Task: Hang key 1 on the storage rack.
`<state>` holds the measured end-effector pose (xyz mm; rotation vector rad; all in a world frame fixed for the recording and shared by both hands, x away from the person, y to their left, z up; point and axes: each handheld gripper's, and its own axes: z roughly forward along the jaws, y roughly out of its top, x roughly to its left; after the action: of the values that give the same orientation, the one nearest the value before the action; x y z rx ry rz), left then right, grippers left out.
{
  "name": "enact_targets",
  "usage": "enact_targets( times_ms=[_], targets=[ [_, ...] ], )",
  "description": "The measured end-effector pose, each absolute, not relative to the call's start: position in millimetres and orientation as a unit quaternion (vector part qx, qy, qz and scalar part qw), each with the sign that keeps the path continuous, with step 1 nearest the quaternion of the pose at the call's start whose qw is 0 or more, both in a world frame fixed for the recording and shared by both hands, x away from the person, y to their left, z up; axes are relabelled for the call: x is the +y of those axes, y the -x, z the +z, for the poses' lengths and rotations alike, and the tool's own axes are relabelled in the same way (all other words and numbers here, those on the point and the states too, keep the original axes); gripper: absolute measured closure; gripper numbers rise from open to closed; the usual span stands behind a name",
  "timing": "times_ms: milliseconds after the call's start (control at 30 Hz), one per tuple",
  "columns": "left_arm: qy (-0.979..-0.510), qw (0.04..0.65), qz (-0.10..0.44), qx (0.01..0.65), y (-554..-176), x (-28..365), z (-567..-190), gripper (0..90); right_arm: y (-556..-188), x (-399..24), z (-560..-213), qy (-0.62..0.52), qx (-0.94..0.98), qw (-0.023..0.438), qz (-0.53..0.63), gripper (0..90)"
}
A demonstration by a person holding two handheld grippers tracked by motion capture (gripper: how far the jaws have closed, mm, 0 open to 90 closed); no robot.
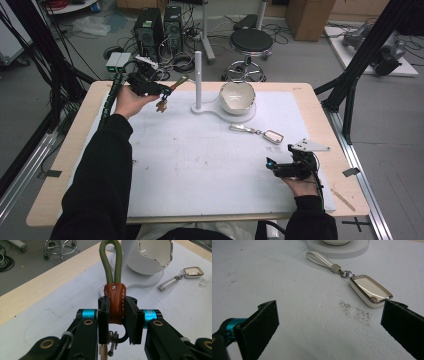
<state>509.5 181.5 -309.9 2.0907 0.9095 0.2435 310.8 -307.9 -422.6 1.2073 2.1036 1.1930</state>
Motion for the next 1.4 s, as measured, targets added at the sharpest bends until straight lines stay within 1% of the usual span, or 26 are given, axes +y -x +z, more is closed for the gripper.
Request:
enact_targets(
  times_ms=[433,767,1167,1200,1233,1267,1300,1333,1367,1400],
  targets=[
    [-0.833,0.407,0.096,0.362,-513,176,-316,74.1,-312,-307,-423,-0.434,0.761,0.216,0.43,0.6],
    [-0.837,0.397,0.088,0.367,-518,157,-328,74.0,-312,-304,-424,-0.429,0.768,0.215,0.424,0.6],
    [-0.836,0.392,0.087,0.375,-519,152,-332,73.5,-313,-302,-425,-0.426,0.775,0.215,0.414,0.6],
    [-0.837,0.39,0.084,0.376,-519,152,-332,72.5,-313,-302,-425,-0.426,0.775,0.215,0.415,0.6],
    [-0.836,0.391,0.078,0.377,-518,153,-332,64.0,-313,-302,-426,-0.426,0.775,0.215,0.415,0.6],
    [-0.833,0.397,0.067,0.38,-519,154,-332,64.0,-313,-302,-426,-0.426,0.775,0.215,0.415,0.6],
    [-0.831,0.401,0.053,0.382,-519,155,-332,58.6,-313,-302,-426,-0.427,0.774,0.215,0.415,0.6],
    [-0.83,0.403,0.041,0.384,-520,156,-333,48.7,-313,-302,-426,-0.427,0.774,0.215,0.414,0.6],
    [-0.83,0.402,0.036,0.385,-520,157,-333,48.7,-313,-302,-426,-0.427,0.774,0.215,0.414,0.6],
    [-0.831,0.401,0.037,0.385,-520,157,-333,45.1,-313,-302,-426,-0.426,0.775,0.215,0.415,0.6]
  ],
)
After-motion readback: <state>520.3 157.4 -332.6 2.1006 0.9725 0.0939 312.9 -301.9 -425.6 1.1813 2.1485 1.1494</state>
